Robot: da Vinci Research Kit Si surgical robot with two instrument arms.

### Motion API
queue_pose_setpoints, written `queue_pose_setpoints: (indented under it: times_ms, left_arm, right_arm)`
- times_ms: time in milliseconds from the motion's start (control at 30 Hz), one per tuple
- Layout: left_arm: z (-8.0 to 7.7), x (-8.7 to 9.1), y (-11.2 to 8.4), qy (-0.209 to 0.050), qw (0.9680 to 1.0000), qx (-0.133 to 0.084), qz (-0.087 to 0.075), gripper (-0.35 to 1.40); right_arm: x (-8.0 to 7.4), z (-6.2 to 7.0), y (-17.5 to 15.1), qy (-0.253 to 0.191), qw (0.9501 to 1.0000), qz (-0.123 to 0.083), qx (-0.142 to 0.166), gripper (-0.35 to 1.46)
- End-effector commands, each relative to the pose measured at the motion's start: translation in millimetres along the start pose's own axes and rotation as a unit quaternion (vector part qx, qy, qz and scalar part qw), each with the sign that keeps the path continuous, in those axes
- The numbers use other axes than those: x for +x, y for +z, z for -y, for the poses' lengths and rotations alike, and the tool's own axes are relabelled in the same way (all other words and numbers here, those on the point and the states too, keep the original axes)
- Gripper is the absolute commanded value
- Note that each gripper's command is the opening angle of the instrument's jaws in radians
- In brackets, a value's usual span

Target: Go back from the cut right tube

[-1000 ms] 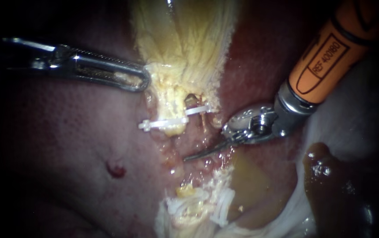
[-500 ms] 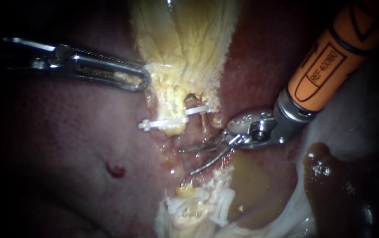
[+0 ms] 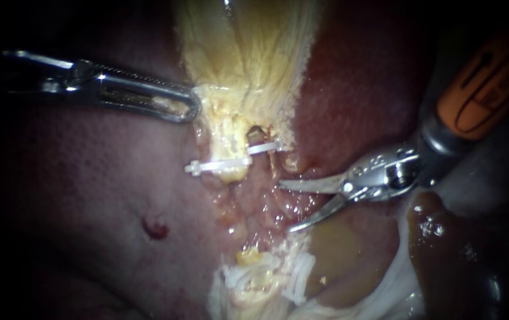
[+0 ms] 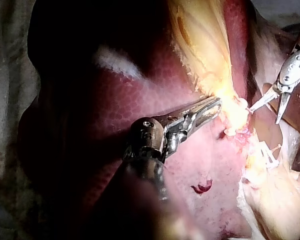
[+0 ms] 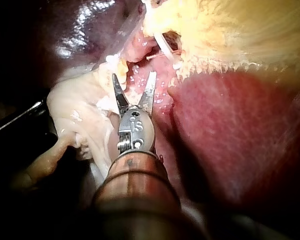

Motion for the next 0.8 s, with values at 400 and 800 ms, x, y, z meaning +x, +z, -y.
queue_pose_setpoints:
  times_ms: [400, 800]
  left_arm:
    - [-0.1, 0.0, 0.1, -0.003, 1.0, 0.0, 0.0, -0.35]
    - [-0.9, 1.2, 2.7, -0.008, 0.9999, -0.008, -0.002, -0.35]
  right_arm:
    - [1.3, 0.1, -3.8, -0.019, 0.9988, 0.032, -0.032, 1.45]
    - [1.1, 0.0, -4.0, -0.021, 0.9987, 0.033, -0.032, 1.45]
